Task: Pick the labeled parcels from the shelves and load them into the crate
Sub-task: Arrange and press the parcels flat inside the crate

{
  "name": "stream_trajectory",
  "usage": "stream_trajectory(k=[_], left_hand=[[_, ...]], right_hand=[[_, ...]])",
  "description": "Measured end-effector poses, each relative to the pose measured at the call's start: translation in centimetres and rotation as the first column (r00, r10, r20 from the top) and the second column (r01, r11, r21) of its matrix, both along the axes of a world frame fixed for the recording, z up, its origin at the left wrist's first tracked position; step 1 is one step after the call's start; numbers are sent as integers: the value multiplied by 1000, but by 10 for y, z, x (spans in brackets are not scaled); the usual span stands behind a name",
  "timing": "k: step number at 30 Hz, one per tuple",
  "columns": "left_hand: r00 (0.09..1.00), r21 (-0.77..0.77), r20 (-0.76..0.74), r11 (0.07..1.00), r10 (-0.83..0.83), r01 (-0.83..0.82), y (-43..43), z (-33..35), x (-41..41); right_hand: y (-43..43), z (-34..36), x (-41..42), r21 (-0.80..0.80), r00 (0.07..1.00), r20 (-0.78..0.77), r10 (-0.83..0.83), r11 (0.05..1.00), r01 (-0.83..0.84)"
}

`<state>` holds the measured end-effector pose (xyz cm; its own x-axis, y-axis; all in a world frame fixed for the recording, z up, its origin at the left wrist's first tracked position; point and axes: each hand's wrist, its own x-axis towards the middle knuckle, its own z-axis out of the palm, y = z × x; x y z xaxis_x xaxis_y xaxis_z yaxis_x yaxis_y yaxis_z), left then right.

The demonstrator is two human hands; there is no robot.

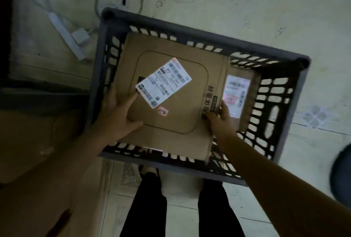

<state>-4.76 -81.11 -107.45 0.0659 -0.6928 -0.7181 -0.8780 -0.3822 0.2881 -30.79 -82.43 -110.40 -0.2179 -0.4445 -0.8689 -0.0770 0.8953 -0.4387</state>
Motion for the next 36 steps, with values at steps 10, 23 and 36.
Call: stream_trajectory(k=[10, 23, 36], left_hand=[[931, 39, 200, 952, -304, 303, 24, -46, -16], [990, -248, -39, 961, -133, 119, 23, 105, -94], [925, -614, 34, 738, 379, -280, 117, 443, -119]], right_hand=[[-5, -52, 4, 42, 931, -191, 312, 950, -310], [1, 117, -40, -151, 234, -514, 825, 181, -972], [41, 454, -33, -444, 192, -664, 723, -175, -879]])
